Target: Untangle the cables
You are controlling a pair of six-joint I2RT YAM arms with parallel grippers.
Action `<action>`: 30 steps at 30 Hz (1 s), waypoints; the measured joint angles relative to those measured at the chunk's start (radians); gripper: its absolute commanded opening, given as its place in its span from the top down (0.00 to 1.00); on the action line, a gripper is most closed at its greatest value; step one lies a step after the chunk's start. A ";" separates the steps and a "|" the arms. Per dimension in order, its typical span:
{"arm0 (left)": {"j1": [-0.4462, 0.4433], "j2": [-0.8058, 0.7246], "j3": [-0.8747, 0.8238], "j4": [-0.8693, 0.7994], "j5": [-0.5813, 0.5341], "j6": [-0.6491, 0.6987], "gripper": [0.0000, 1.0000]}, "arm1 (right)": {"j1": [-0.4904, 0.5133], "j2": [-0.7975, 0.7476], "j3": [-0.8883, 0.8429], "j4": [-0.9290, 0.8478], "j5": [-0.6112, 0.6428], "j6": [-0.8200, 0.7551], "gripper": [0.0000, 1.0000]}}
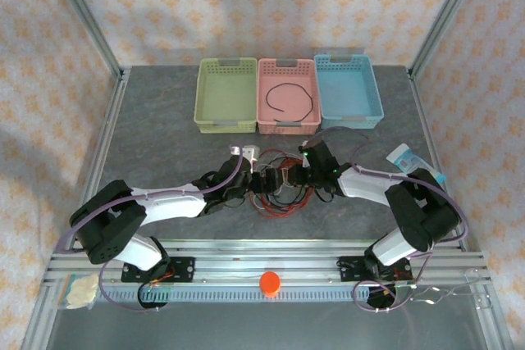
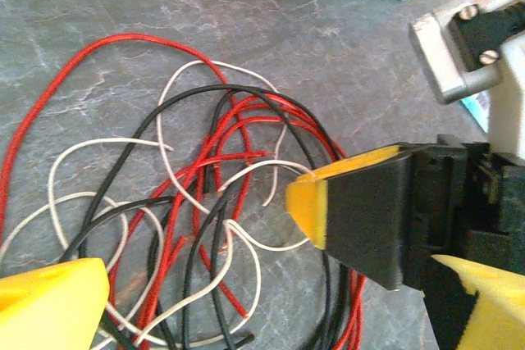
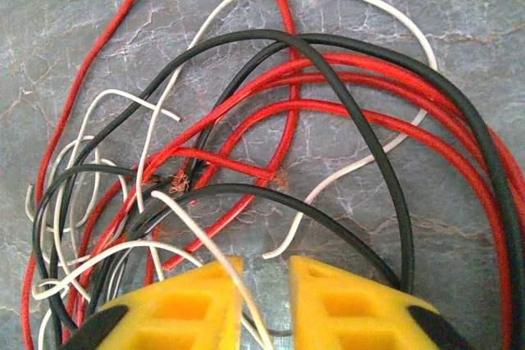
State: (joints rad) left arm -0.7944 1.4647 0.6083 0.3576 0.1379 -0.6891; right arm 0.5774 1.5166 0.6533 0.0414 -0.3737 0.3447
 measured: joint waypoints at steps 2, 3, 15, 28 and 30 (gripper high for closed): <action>0.006 0.000 0.006 -0.022 -0.019 0.013 0.01 | 0.000 -0.010 0.000 -0.003 0.003 -0.001 0.89; 0.013 0.000 0.013 -0.034 -0.026 0.020 0.01 | 0.000 -0.016 0.000 -0.005 0.003 -0.003 0.90; 0.064 -0.002 0.090 -0.075 -0.103 0.129 0.01 | 0.000 -0.113 0.055 -0.091 0.011 -0.024 0.96; 0.064 0.082 0.151 -0.085 -0.078 0.194 0.01 | 0.000 -0.272 0.130 -0.158 0.053 -0.138 1.00; 0.064 0.097 0.151 -0.085 -0.062 0.195 0.02 | 0.000 -0.289 0.140 -0.161 0.055 -0.151 1.00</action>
State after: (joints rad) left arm -0.7303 1.5612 0.7597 0.2729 0.0757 -0.4946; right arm 0.5774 1.2278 0.7929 -0.1200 -0.3183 0.1936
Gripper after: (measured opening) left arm 0.989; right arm 0.043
